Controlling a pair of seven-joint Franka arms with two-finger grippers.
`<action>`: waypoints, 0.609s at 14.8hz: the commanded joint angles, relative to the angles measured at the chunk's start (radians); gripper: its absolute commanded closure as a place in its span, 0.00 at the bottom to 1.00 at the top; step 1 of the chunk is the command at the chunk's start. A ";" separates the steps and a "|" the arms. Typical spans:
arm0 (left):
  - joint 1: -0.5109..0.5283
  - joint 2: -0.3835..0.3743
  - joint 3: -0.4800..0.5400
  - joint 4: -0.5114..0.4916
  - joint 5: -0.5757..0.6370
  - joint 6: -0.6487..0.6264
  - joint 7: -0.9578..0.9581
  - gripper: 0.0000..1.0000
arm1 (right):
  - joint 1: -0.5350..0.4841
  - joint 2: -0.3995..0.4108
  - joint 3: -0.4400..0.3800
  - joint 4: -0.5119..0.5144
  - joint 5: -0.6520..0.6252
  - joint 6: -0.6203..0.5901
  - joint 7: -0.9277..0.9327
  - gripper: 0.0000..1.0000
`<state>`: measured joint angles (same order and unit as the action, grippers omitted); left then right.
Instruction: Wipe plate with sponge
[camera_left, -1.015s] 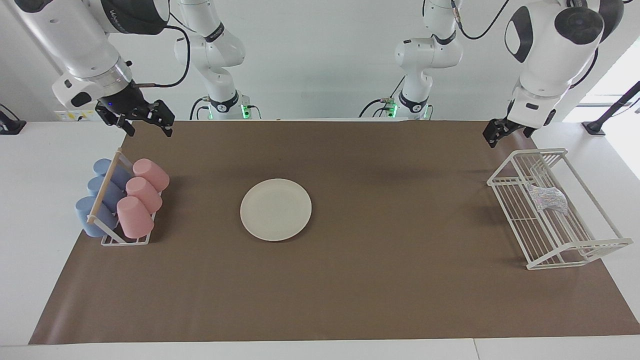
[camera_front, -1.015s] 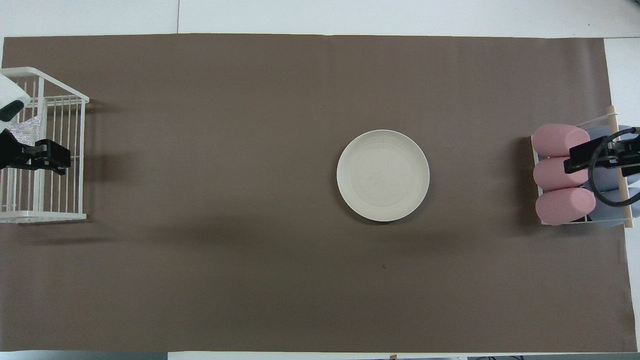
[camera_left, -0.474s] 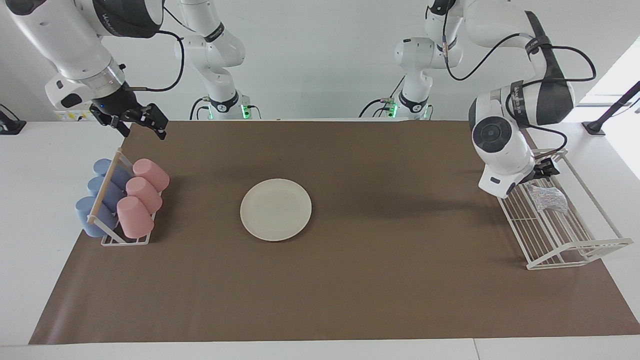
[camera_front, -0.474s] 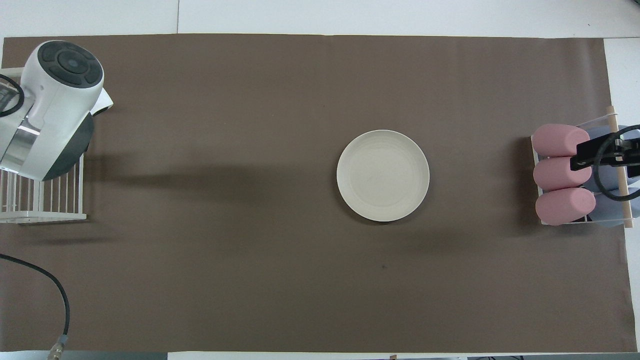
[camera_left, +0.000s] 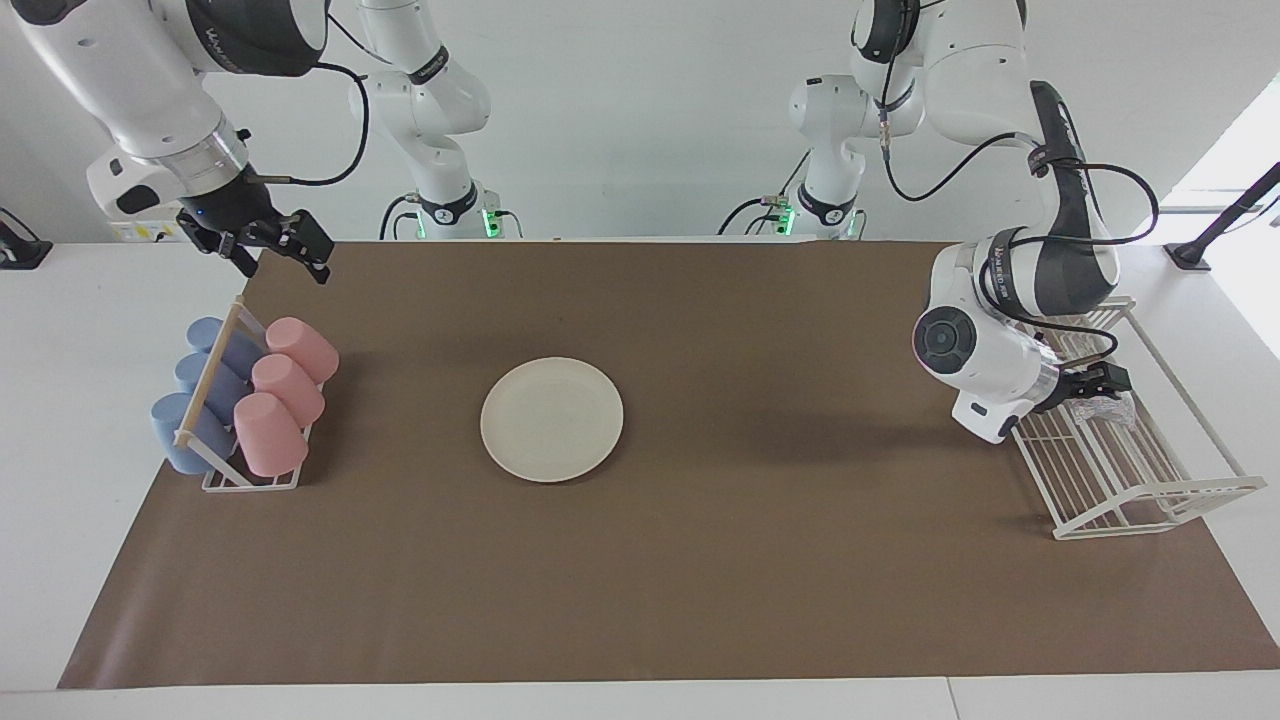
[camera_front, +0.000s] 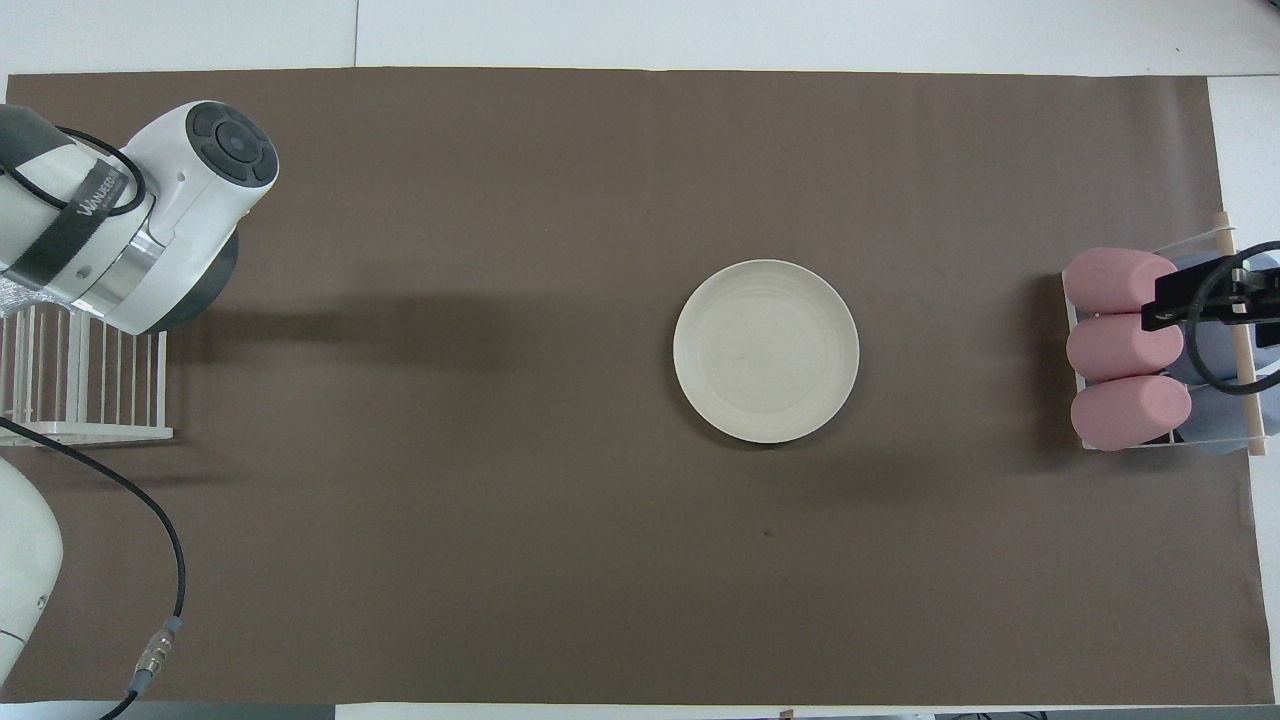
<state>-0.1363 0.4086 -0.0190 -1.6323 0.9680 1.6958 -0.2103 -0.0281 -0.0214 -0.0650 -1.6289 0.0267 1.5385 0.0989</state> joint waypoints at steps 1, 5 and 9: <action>0.004 0.024 0.004 0.042 0.015 0.016 0.002 0.00 | 0.010 -0.023 0.008 -0.025 -0.013 0.028 0.083 0.00; 0.003 0.024 0.004 0.037 0.012 0.016 -0.001 0.13 | 0.059 -0.028 0.014 -0.023 -0.013 0.014 0.381 0.00; 0.007 0.016 0.007 0.008 0.012 0.022 -0.015 0.99 | 0.092 -0.029 0.016 -0.025 0.022 0.014 0.511 0.00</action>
<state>-0.1359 0.4213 -0.0170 -1.6174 0.9686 1.6981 -0.2104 0.0554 -0.0278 -0.0502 -1.6289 0.0296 1.5458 0.5461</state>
